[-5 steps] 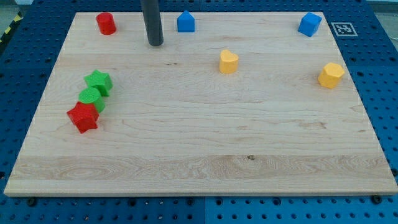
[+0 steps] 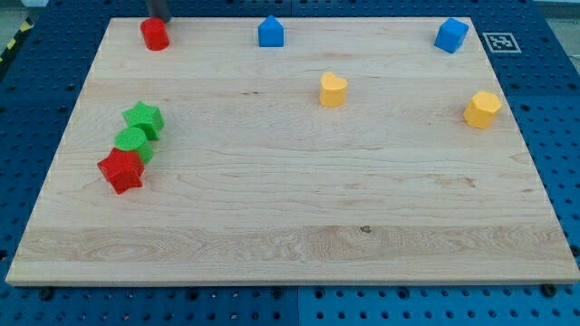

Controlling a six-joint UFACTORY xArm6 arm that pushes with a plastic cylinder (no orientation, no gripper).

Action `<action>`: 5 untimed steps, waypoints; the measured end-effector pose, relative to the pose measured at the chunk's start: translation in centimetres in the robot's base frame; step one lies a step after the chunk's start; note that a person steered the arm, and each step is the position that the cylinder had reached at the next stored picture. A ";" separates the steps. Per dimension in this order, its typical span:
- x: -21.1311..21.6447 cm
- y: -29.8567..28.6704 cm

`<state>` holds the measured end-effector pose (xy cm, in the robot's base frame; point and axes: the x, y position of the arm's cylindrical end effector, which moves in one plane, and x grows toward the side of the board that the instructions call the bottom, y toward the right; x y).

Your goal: Move the red circle a bit down

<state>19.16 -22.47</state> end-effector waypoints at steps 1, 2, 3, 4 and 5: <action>0.0 -1.3; 0.0 -1.8; 0.1 -1.8; 1.7 -1.8; 1.9 -1.7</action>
<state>21.05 -24.16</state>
